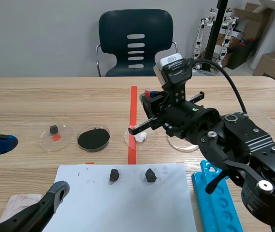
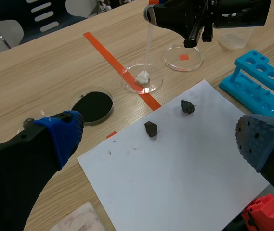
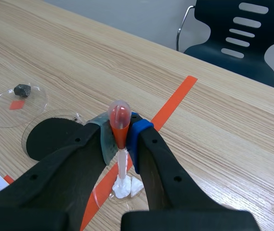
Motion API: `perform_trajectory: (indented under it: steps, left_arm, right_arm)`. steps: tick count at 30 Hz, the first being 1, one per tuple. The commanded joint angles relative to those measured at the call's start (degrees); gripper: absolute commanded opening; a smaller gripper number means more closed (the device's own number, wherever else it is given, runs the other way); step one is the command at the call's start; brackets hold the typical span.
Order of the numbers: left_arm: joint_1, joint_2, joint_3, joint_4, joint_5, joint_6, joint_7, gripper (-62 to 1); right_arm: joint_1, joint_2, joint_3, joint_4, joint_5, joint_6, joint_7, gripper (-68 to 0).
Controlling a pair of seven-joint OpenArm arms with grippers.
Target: Squeeze the dropper onto the mineral
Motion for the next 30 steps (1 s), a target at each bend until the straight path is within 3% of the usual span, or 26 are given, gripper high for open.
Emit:
perform_trajectory:
  steps: [1, 20, 30]
  left_arm:
    - [0.17, 0.42, -0.07, 1.6, -0.59, 0.07, -0.83, 1.4]
    - [0.17, 0.42, -0.07, 1.6, -0.59, 0.07, -0.83, 1.4]
    - [0.17, 0.42, -0.07, 1.6, -0.59, 0.07, -0.81, 1.4]
  right_arm:
    - [1.62, -0.04, 0.11, 0.9, 0.39, 0.0, 1.09, -67.1]
    - [1.46, 0.0, 0.13, 1.33, 0.39, 0.0, 0.13, -67.1]
    - [-1.66, 0.44, 1.4, 8.46, 0.22, 0.0, -3.06, -67.1]
